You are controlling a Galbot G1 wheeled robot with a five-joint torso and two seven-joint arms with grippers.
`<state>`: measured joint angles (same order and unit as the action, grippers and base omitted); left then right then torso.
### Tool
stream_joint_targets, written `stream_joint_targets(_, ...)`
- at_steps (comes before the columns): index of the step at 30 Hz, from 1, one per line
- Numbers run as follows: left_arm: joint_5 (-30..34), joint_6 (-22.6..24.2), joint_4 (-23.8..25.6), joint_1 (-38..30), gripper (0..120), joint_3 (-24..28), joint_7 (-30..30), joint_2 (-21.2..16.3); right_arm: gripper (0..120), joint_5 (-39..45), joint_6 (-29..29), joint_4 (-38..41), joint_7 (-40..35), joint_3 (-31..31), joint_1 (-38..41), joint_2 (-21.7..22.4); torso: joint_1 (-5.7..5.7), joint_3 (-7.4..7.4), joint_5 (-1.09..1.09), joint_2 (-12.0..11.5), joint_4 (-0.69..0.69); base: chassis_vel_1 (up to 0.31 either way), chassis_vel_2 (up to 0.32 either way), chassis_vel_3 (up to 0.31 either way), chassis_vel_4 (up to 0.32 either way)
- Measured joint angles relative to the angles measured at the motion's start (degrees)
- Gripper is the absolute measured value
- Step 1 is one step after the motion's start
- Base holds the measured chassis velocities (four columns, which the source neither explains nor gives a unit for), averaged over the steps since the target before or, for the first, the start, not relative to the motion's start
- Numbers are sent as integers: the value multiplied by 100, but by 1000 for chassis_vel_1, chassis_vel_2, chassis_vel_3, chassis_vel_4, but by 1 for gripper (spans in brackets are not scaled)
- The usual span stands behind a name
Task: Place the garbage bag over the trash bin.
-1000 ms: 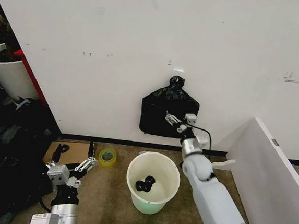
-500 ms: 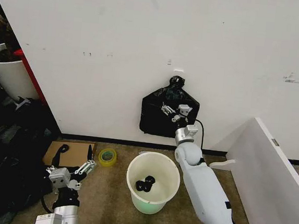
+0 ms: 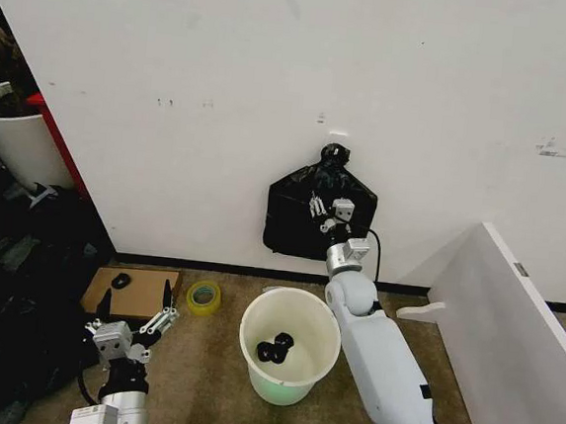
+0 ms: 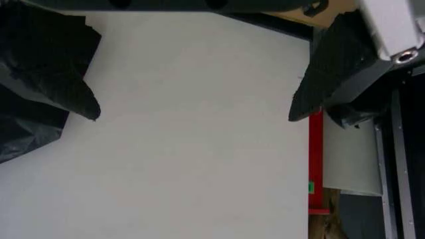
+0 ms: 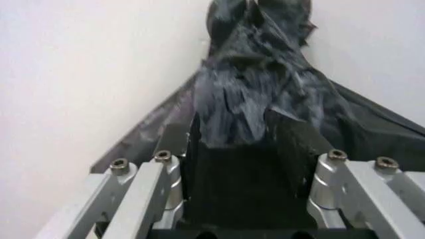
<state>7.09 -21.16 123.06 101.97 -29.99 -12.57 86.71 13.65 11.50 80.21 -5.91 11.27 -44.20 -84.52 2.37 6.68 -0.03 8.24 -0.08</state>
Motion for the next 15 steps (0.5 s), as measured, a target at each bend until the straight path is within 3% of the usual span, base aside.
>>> stream_joint_targets(2, 0, -7, -19, -4, 100, -2, -13, -14, 41, -60, -10, 17, -68, 5, -32, 1, 0, 0, 0, 0, 0, 0, 0, 0, 0)
stream_joint_targets(7, 16, -12, -103, -64, 100, 2, -64, -52, 63, -180, -62, 54, -324, 31, -130, 6, 0, 0, 0, 0, -1, 0, 0, 0, 0)
stream_joint_targets(10, 19, -10, -136, -84, 100, 14, -66, -61, 70, -126, -62, 32, -322, 28, -134, -7, 0, 0, 0, 0, 0, 0, 0, 0, 0)
stream_joint_targets(15, 28, 24, -192, -141, 100, 25, -67, -79, 91, 895, -86, 13, -83, -100, -25, -18, 0, 0, 0, 0, 0, 0, 0, 0, 0)
